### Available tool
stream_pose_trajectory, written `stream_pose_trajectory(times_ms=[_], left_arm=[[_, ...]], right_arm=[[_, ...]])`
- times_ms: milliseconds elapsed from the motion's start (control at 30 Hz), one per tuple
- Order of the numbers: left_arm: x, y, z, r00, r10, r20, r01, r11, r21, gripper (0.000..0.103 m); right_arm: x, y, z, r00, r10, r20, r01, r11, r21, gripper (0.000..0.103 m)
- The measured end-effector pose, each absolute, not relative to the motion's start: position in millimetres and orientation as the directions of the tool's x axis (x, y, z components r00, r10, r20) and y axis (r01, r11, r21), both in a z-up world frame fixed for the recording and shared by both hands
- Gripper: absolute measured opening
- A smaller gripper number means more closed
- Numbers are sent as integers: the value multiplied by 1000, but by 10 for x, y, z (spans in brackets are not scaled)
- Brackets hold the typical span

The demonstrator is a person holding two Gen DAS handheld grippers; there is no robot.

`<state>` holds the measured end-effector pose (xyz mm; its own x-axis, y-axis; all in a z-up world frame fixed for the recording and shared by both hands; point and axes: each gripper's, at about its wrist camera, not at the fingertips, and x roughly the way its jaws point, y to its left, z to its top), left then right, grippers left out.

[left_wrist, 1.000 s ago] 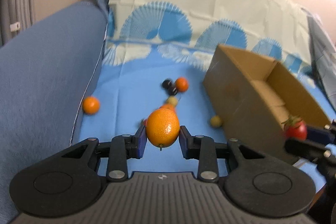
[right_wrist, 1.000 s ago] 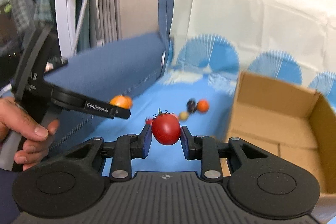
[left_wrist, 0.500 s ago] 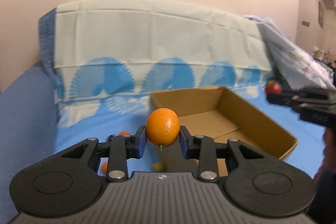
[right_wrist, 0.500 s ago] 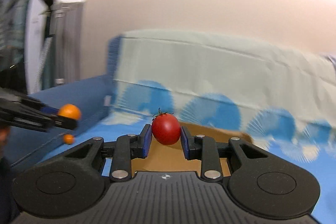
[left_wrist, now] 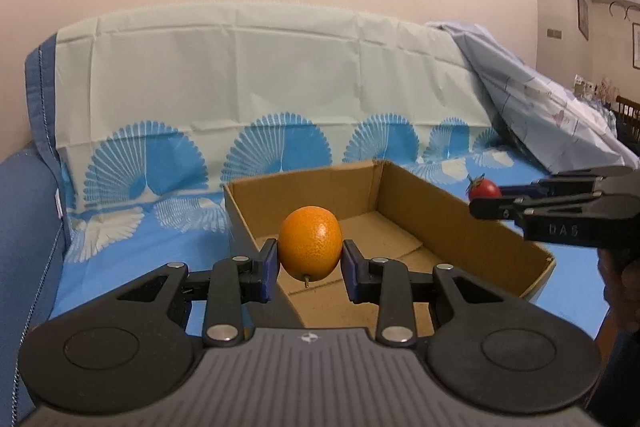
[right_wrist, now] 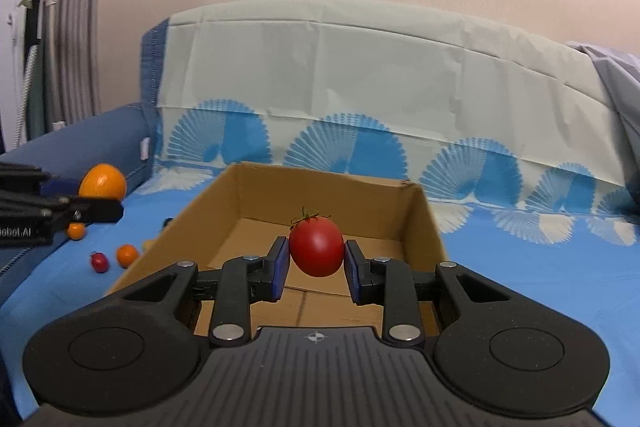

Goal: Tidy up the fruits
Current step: 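Carry the mandarin and tomato over the box with both tools, then open both tools to drop the mandarin and tomato into the box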

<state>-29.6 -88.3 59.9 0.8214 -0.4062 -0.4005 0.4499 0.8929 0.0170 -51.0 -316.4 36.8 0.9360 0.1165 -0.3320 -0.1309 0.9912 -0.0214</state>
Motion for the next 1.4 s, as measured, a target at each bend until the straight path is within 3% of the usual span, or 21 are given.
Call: stream_pose_trajectory(times_ms=[400, 1133, 1167, 1200, 1233, 1267, 1300, 1400], left_arm=[[-283, -1048, 471, 789, -433, -436, 491, 871, 24, 37], [-244, -1061, 440, 776, -448, -444, 502, 865, 5, 37], [-239, -1066, 435, 775, -447, -447, 503, 864, 8, 37], [-233, -1077, 430, 773, -442, -454, 501, 865, 11, 38], [-224, -1089, 421, 770, -439, -463, 501, 865, 12, 42], [-212, -1089, 412, 767, -438, -469, 500, 866, 8, 47], [-204, -1093, 411, 768, -435, -470, 496, 868, 7, 49], [-186, -1075, 402, 774, -420, -473, 478, 878, 2, 53]], right_arm=[[-411, -3213, 265, 922, 11, -386, -28, 999, -39, 31], [-332, -3161, 243, 909, 12, -418, -37, 998, -53, 32], [-326, -3163, 240, 907, 7, -421, -33, 998, -53, 33], [-315, -3167, 239, 905, 1, -425, -27, 998, -55, 43], [-308, -3168, 237, 905, -16, -425, -12, 998, -63, 61], [-304, -3172, 240, 906, -46, -420, 16, 997, -74, 67], [-291, -3183, 250, 907, -70, -415, 42, 996, -78, 72], [-275, -3271, 254, 900, -110, -423, 95, 994, -57, 72]])
